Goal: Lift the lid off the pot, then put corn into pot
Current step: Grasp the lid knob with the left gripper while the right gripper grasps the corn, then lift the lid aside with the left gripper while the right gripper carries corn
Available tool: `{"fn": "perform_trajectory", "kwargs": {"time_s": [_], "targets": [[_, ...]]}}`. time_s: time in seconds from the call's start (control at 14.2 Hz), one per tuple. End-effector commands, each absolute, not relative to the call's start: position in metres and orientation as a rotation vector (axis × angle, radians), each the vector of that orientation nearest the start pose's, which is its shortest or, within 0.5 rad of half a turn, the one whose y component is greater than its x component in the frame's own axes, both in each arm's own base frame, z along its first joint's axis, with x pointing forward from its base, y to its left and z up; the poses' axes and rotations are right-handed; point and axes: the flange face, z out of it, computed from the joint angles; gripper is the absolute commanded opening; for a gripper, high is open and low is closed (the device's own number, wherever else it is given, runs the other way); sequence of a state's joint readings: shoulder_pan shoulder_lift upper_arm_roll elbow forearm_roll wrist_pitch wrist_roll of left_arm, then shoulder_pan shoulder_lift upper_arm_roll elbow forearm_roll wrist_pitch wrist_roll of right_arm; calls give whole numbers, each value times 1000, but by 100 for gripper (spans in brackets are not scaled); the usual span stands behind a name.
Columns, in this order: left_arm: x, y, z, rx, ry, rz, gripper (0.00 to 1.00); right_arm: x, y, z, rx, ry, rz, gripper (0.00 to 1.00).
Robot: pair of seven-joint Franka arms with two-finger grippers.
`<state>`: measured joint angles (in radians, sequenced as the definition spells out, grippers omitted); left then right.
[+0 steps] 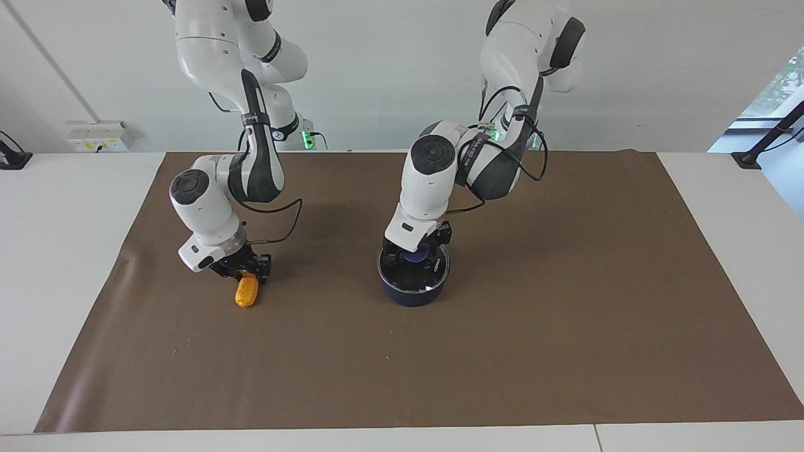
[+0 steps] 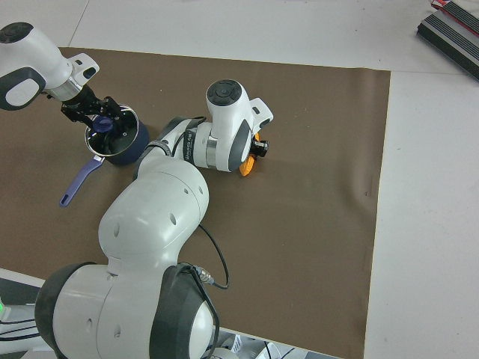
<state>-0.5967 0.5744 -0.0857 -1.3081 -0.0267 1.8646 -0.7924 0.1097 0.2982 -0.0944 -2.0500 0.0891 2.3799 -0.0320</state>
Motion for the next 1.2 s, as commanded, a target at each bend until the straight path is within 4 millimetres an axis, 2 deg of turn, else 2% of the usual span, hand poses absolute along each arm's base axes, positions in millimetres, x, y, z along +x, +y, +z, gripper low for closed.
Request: {"fn": "perform_trajectory", "kwargs": {"time_s": [0.0, 0.14, 0.21, 0.28, 0.42, 0.49, 0.56, 0.63, 0.77, 1.05, 1.12], "targets": [[558, -447, 409, -3163, -227, 89, 83, 600, 13, 301, -3102, -45, -33, 0], [558, -447, 409, -3162, -227, 91, 75, 607, 11, 317, -3095, -89, 22, 0], [557, -446, 410, -3162, -227, 90, 63, 612, 14, 332, -3088, -96, 65, 0], [557, -446, 410, -3159, -226, 96, 54, 616, 19, 336, -3085, -107, 84, 0], [556, -446, 409, -3154, -225, 99, 36, 618, 33, 334, -3088, -145, 85, 0], [556, -446, 409, -3153, -225, 101, 26, 618, 34, 333, -3088, -145, 88, 0], [556, -445, 411, -3155, -225, 101, 10, 618, 34, 333, -3088, -145, 85, 0], [557, -445, 413, -3158, -229, 99, 0, 618, 35, 334, -3088, -148, 81, 0], [557, -442, 427, -3171, -238, 82, 0, 618, 35, 333, -3088, -145, 81, 0], [555, -416, 488, -3205, -297, 91, 0, 618, 36, 333, -3086, -142, 81, 0], [559, -402, 502, -3207, -319, 74, 0, 620, 39, 338, -3075, -135, 87, 0]]}}
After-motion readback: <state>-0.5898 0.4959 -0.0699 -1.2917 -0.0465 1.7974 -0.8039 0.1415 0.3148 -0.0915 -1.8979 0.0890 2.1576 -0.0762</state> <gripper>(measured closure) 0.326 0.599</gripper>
